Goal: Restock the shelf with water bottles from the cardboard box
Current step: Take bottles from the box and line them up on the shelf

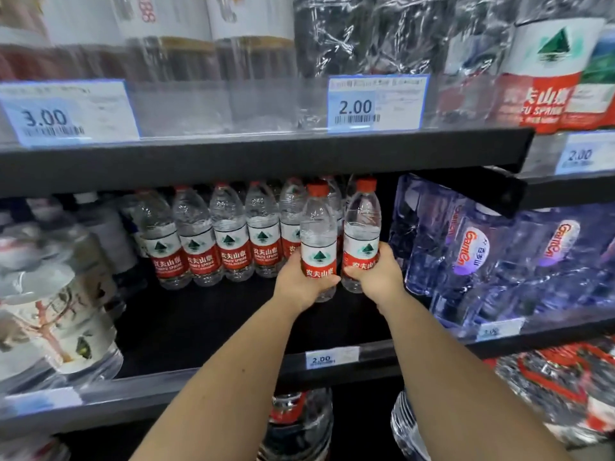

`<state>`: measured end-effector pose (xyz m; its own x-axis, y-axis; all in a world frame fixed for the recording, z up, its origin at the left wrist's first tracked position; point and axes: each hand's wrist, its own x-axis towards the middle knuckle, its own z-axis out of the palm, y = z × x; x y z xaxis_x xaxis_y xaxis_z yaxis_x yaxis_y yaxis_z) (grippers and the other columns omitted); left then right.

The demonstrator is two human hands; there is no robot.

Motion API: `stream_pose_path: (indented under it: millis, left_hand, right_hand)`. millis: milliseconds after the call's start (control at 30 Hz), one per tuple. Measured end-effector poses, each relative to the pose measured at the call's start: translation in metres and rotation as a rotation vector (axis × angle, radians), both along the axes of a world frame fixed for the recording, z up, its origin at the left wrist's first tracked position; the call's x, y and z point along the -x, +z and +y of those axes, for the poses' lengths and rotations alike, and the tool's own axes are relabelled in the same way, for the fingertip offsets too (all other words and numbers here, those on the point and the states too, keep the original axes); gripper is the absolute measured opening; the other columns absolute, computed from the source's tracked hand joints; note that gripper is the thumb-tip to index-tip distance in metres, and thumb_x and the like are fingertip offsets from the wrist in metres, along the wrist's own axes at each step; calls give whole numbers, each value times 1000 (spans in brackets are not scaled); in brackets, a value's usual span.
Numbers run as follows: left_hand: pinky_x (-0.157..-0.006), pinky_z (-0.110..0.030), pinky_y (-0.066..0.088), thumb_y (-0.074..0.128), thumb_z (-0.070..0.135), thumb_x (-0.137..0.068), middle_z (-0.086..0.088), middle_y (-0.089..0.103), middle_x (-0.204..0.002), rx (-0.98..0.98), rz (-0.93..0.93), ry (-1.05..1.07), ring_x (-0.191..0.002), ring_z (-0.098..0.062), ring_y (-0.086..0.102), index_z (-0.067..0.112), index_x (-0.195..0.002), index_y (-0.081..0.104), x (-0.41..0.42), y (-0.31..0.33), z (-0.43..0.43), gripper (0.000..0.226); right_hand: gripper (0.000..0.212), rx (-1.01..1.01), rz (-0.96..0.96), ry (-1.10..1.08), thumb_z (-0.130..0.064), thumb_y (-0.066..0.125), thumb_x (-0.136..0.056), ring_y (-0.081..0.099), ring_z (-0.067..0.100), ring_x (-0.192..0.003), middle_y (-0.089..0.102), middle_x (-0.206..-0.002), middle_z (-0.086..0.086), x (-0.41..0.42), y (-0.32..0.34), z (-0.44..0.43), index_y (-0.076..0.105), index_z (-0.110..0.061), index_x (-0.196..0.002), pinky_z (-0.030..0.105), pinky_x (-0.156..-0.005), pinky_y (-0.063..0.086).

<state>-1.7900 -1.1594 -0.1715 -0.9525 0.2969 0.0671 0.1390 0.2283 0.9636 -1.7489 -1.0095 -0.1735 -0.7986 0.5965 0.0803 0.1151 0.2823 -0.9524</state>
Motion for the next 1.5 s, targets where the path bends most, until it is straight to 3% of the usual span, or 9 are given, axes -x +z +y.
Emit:
stream_pose_path:
  millis: [333,633,767,833,967,1100,1267,1367,1500]
  left_hand:
    - [-89,-24,42,87,23,-68,12,58,-109,33,123,55,-105,-9,56,19,-131,49,20,-12,6,74]
    - [-85,-20,40,87,26,-68,14,57,-110,40,167,57,-101,-4,54,20,-131,48,23,-16,6,74]
    - [-91,-22,40,88,21,-67,12,52,-113,-8,125,74,-106,-5,51,18,-139,35,19,-11,6,90]
    - [-92,-23,40,88,18,-68,11,52,-113,-11,81,50,-107,-5,50,18,-140,34,16,-7,3,90]
    - [-93,-27,49,87,14,-68,2,62,-120,-61,-14,16,-106,-12,60,14,-133,46,15,-4,-8,77]
    - [-82,-30,56,85,13,-70,-6,66,-102,-100,2,122,-91,-18,65,15,-117,57,14,-1,-17,55]
    - [-83,-36,58,77,9,-80,-5,65,-99,-152,-95,14,-87,-15,67,11,-119,60,13,2,-6,42]
    - [-85,-34,57,67,11,-89,-5,67,-107,-114,-187,-126,-97,-14,65,12,-122,59,11,3,7,34]
    - [-93,-34,52,65,12,-90,-3,64,-109,27,-119,-149,-100,-16,61,17,-124,58,10,1,25,35]
  right_hand:
    - [62,-77,-62,-56,-7,81,-74,59,30,-115,63,-123,11,51,-1,23,50,-9,-128,35,-93,44]
    - [63,-195,-180,-97,-29,84,-73,62,32,-111,64,-122,15,72,-2,29,54,-7,-124,39,-93,51]
    - [65,-89,-135,-74,-18,80,-79,58,33,-118,61,-127,17,53,0,24,46,-2,-132,34,-92,44]
    - [60,-81,-97,-71,-12,78,-79,60,32,-111,63,-116,14,37,0,18,46,-4,-129,31,-86,44]
    - [43,-66,-103,174,-7,76,-79,59,20,-96,59,-100,2,11,2,7,56,-17,-115,24,-79,45]
    - [60,-48,-130,350,-5,80,-75,57,20,-102,58,-110,2,3,4,-15,50,-22,-125,29,-89,48]
    - [60,-93,-58,142,-23,84,-71,62,13,-89,61,-104,0,8,4,-32,50,-17,-119,19,-68,48]
    - [71,-180,-112,-5,-38,84,-60,64,25,-102,63,-113,7,7,4,-21,50,-17,-118,38,-84,54]
    - [60,-213,-137,-112,-26,85,-68,63,27,-103,63,-114,10,4,7,0,53,-14,-116,36,-84,51]
